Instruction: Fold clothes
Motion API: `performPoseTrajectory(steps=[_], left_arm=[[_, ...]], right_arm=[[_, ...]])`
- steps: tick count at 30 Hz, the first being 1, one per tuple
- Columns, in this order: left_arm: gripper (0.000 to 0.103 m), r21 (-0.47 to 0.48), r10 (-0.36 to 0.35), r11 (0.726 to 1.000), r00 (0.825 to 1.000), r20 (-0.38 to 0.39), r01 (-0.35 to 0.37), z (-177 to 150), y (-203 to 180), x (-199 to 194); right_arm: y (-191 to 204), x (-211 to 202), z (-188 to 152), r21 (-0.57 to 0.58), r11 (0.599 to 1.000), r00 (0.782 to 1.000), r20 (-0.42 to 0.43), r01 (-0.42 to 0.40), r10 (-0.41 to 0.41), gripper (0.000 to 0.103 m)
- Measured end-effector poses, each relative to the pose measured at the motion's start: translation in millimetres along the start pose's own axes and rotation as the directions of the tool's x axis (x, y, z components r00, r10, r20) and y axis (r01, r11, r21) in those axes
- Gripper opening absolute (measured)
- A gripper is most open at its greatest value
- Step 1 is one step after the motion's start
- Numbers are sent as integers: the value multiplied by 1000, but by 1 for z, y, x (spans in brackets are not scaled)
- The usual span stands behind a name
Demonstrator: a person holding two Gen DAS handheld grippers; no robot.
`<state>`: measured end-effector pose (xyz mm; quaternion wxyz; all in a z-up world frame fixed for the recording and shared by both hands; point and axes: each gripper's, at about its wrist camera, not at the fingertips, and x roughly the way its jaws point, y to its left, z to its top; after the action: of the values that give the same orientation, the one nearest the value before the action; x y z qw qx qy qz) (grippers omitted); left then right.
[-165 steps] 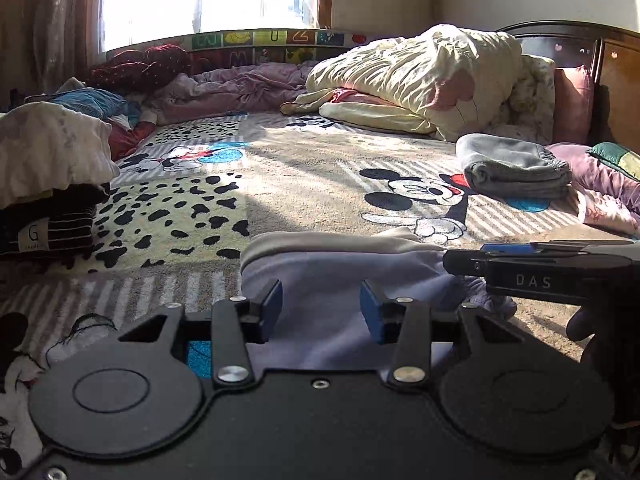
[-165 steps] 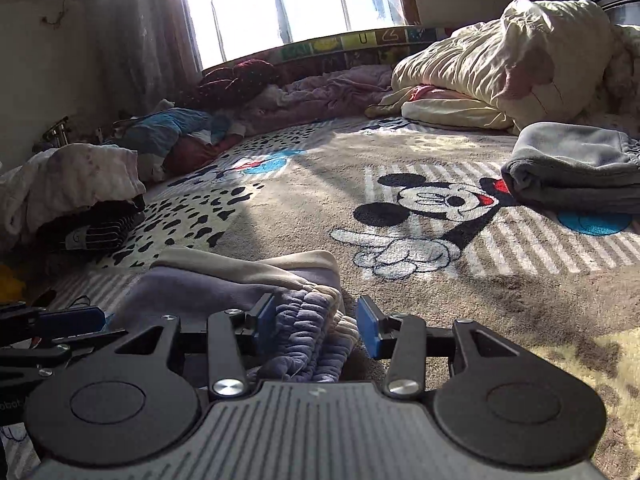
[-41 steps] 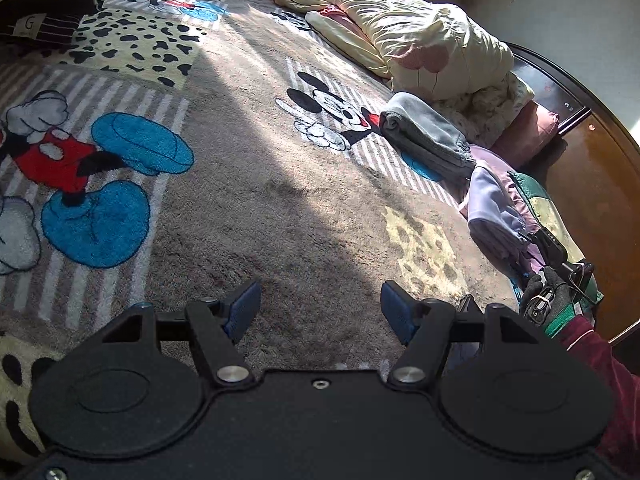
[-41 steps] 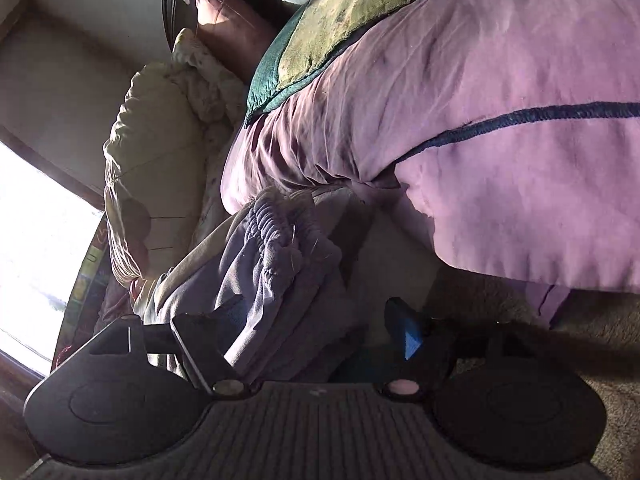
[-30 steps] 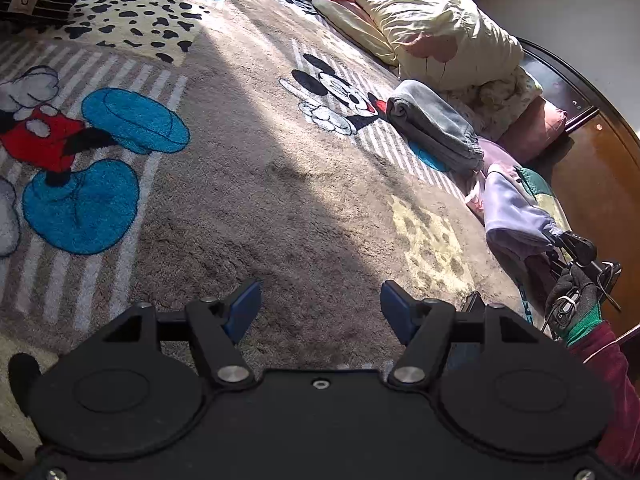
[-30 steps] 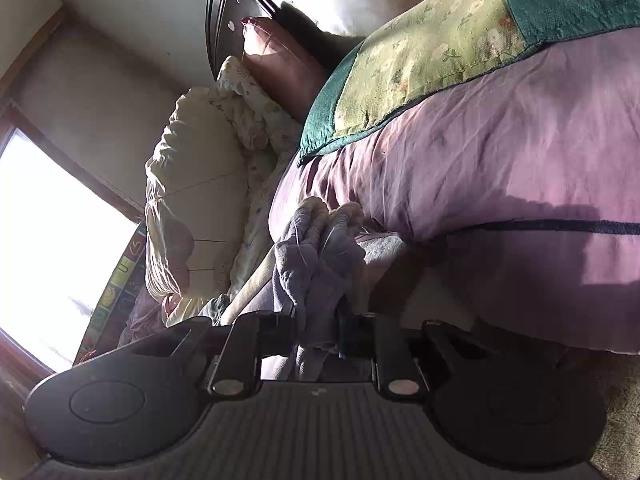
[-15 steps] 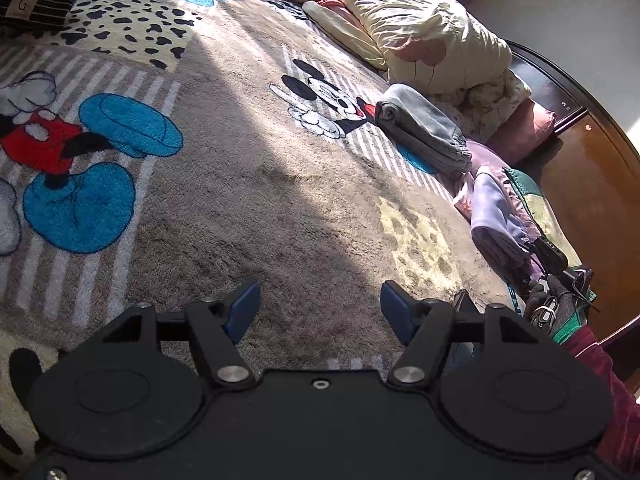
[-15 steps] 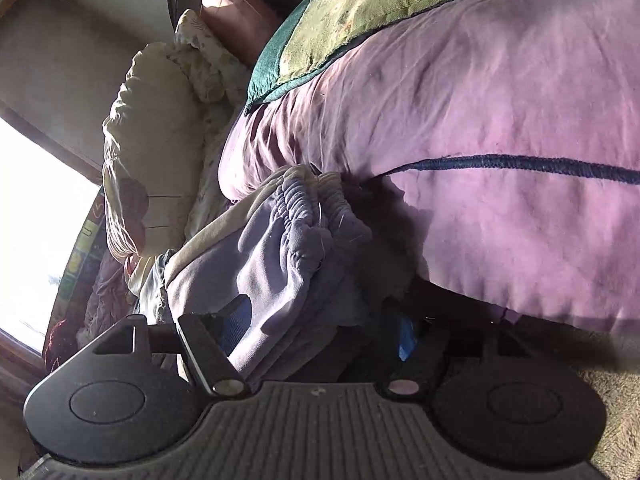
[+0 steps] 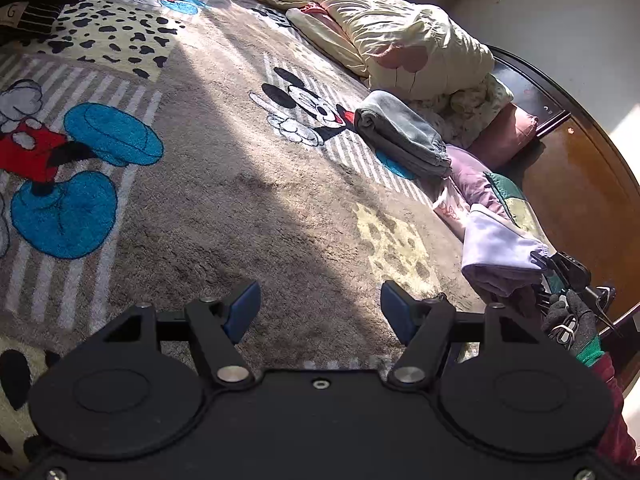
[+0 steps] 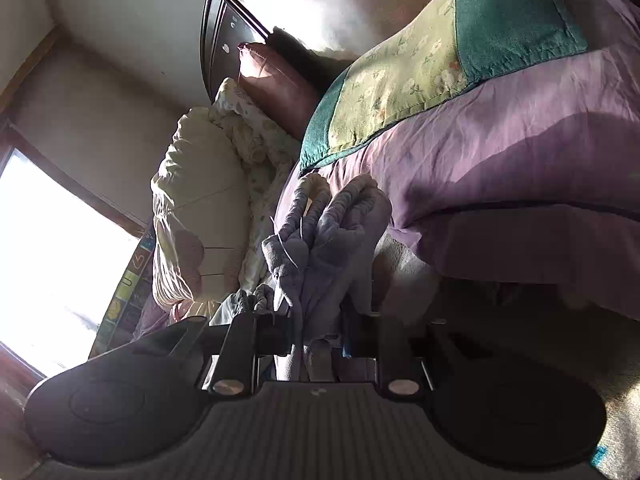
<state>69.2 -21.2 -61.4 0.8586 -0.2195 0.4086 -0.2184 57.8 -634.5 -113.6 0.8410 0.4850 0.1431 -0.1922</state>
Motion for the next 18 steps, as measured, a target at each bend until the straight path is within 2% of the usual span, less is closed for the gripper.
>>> performPoseTrajectory(steps=[1,3,6,9,11,12,13,14,15,17,18], left_arm=[[66,2,-6,1000,1000,2,6,-1,-1,-2],[66,13,-11,1000,1000,8,11,-3,-1,-7],[66,16,-6,1000,1000,7,6,-6,3,-11],[66,6,7,1000,1000,-2,-7,-7,8,-10],[66,2,9,1000,1000,1,-9,-7,8,-10],[66,2,8,1000,1000,2,-8,-7,7,-10],[66,4,7,1000,1000,5,-7,-6,7,-10],[66,5,6,1000,1000,9,-6,-5,7,-11],[66,6,3,1000,1000,13,-3,-5,7,-12],[66,0,2,1000,1000,11,-2,-5,9,-8],[66,-5,3,1000,1000,3,-3,-5,11,-5]], right_arm=[[-6,1,-4,-21,998,998,-31,55,-55,66],[-17,-7,-13,-78,990,992,-25,118,-120,67],[-15,-33,-23,-227,953,978,105,200,-180,67],[0,-46,-30,-362,913,974,186,188,-126,67],[16,-36,-34,-459,876,984,160,149,-83,66],[26,-24,-33,-511,844,983,154,162,-96,64],[35,-9,-30,-544,811,974,175,215,-141,62],[39,2,-25,-551,794,965,191,258,-180,62],[34,5,-18,-507,817,960,195,274,-201,62],[15,-6,-10,-388,885,962,195,256,-193,64],[3,-11,-11,-339,907,962,194,250,-193,66]])
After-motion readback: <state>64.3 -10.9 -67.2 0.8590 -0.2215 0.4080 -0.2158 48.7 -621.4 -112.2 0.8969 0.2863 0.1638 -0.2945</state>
